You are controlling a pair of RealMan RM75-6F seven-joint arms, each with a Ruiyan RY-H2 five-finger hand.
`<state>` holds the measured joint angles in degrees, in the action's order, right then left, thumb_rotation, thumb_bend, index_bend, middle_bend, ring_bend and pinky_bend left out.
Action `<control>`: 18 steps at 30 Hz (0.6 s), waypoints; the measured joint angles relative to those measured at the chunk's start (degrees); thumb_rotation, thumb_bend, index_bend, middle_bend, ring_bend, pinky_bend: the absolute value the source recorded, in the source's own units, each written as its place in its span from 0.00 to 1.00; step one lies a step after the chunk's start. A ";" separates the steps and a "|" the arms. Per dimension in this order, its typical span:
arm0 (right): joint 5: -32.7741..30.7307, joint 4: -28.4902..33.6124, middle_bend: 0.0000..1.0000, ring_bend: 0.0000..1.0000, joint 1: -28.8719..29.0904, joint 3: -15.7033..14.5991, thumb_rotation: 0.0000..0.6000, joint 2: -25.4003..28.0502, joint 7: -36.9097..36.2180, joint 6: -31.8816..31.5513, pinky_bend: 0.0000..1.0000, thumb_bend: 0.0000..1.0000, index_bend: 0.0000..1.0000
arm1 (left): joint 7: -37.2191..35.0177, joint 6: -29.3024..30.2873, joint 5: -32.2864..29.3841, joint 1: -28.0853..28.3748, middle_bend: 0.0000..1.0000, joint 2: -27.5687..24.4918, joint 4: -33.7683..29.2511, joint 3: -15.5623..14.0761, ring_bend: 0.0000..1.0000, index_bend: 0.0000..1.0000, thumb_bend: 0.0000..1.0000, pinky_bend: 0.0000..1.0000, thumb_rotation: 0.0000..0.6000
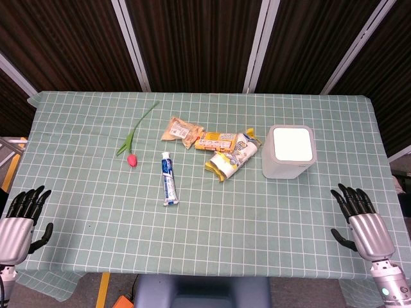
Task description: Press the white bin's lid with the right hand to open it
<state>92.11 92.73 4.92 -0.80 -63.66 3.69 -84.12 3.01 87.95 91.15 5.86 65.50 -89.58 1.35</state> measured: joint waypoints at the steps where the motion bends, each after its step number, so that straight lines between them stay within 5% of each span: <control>1: -0.05 0.01 0.00 0.00 -0.02 0.08 1.00 0.03 -0.06 -0.08 0.00 0.35 0.00 | 0.11 0.00 0.10 -0.01 0.00 0.02 -0.02 -0.09 0.00 0.00 0.47 0.09 1.00; 3: -0.29 -0.12 0.04 0.01 -0.04 0.44 1.00 -0.10 0.07 -0.34 0.02 0.35 0.00 | 0.14 -0.06 0.17 -0.02 0.00 0.00 -0.13 -0.18 0.00 0.00 0.47 0.09 1.00; 4: -0.46 -0.20 0.16 0.12 -0.06 0.69 1.00 -0.30 0.25 -0.54 0.12 0.35 0.00 | 0.03 -0.06 0.12 -0.02 0.00 -0.03 -0.17 -0.15 0.00 0.00 0.47 0.09 1.00; 5: -0.56 -0.33 0.32 0.29 -0.05 0.97 1.00 -0.55 0.46 -0.83 0.28 0.35 0.00 | -0.01 -0.05 0.02 -0.03 0.00 -0.04 -0.17 -0.11 0.00 0.00 0.47 0.09 1.00; 7: -0.79 -0.73 0.77 0.81 0.03 1.88 1.00 -1.45 0.86 -1.80 0.76 0.35 0.00 | -0.09 -0.05 -0.24 -0.06 0.00 -0.11 -0.17 -0.03 0.00 0.00 0.47 0.09 1.00; 9: -1.20 -0.65 0.91 0.96 0.45 2.43 1.00 -2.00 1.20 -1.85 0.94 0.35 0.00 | -0.34 -0.09 -0.41 -0.02 0.00 -0.14 -0.13 0.10 0.00 0.00 0.47 0.09 1.00; 18: -11.01 3.29 1.00 1.00 8.02 8.08 1.00 -1.00 7.25 10.84 1.00 0.35 0.00 | 0.19 -1.15 -0.34 0.49 0.00 0.09 -0.17 -0.09 0.00 0.00 0.47 0.09 1.00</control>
<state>81.10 96.02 12.94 7.28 -64.66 10.93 -73.28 3.21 86.81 90.81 6.35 65.59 -89.75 1.26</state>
